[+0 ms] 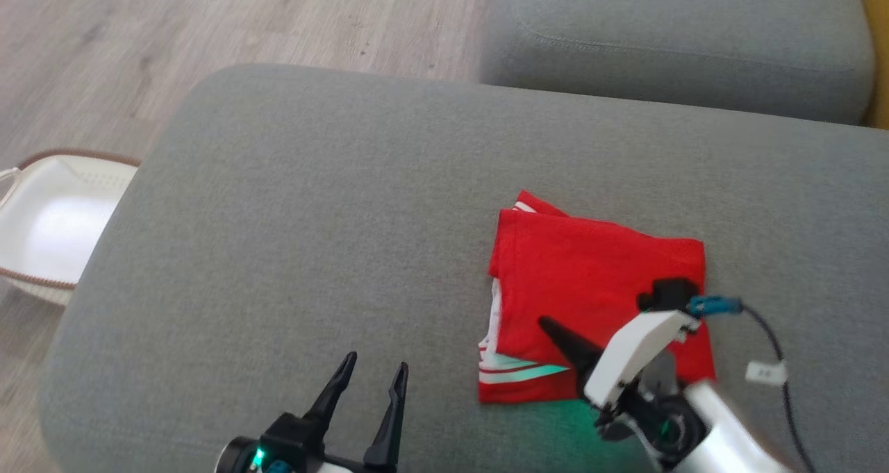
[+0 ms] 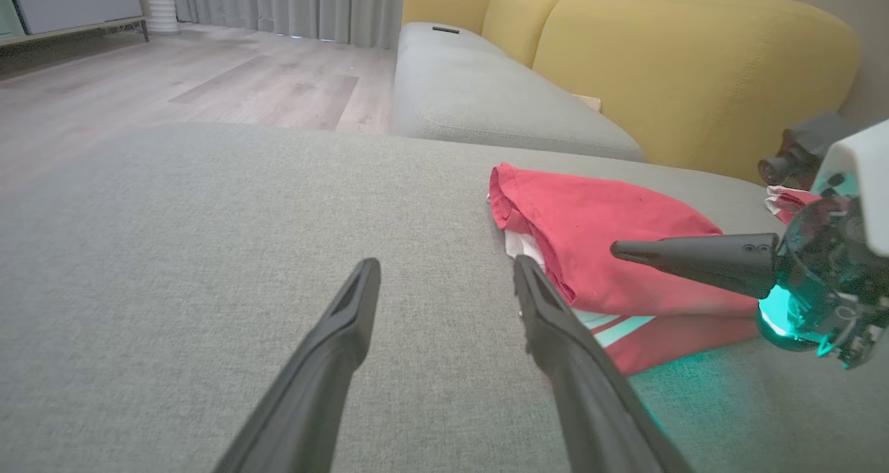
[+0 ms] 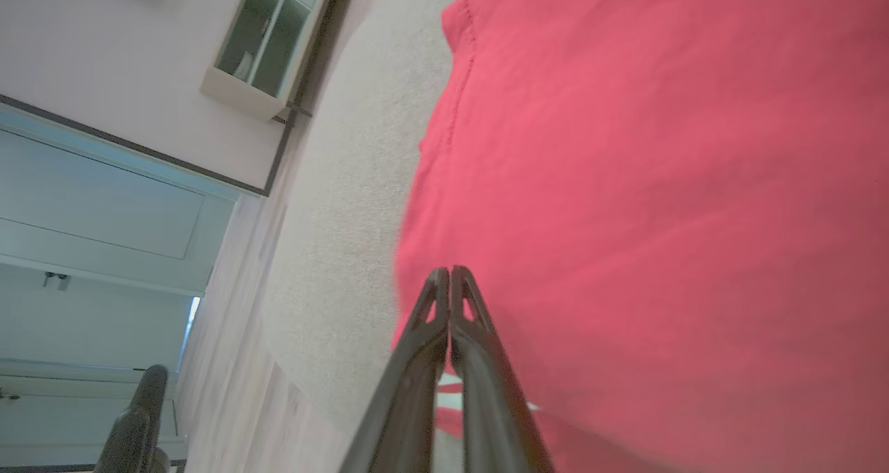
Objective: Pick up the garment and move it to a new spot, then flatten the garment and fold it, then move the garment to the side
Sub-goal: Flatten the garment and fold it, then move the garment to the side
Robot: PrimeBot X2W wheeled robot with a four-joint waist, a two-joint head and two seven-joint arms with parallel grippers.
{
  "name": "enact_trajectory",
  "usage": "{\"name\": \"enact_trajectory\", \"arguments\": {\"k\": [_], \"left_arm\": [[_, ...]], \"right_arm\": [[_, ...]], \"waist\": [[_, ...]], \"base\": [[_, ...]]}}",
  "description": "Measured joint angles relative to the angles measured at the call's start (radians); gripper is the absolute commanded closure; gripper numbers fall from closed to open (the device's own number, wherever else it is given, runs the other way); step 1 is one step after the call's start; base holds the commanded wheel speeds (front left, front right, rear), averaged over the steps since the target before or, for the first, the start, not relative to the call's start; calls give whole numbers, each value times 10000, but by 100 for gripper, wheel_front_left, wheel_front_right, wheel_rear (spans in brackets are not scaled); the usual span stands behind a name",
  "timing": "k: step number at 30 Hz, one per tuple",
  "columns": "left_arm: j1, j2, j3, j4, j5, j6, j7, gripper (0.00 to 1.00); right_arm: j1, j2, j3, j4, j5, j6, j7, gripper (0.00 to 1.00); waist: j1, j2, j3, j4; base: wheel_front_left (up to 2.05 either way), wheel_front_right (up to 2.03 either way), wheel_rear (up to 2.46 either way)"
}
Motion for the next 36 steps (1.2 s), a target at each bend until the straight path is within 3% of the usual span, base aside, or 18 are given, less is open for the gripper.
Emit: {"name": "enact_trajectory", "arguments": {"k": [2,3,4,5,6,14,21,26,36], "left_arm": [[8,2,50,2,0,21,0,0],[8,2,50,2,0,21,0,0],[11,2,63,2,0,58,0,0],[15,0,90,0,0,81,0,0],[18,2,146,-2,0,84,0,0],[259,-2,782,-153,-6,274,0,0],[470,-6,1647,-336,-117,359,0,0],[661,-10,2017,-514,-86,360,0,0],[1087,-12,2272,-750,119,451,0,0]], "right_arm": [[479,10,291,-614,345,0,-593,100],[479,10,291,-614,345,0,-593,86],[673,-84,307,-773,380,0,-884,61],[859,-215,299,-892,376,0,-1189,18],[1028,-385,267,-988,374,0,-1490,0],[1663,-1871,-454,-1227,-880,0,-4107,0],[1668,-2370,-571,-1630,-2824,0,-5902,0],[1989,-2253,-1011,-2127,-4548,0,-6119,0],[4079,-913,-2667,-3689,-6909,0,-6119,0]], "waist": [[0,0,-120,-182],[0,0,-120,-182],[0,0,-159,-265],[0,0,-198,-350],[0,0,-241,-443],[0,0,-539,-1339],[0,0,-706,-2141],[0,0,-797,-2533],[0,0,-1133,-2643]], "base": [[0,0,0],[0,0,0],[0,0,0],[0,0,0],[0,0,0],[0,0,0],[0,0,0],[0,0,0],[0,0,0]]}}
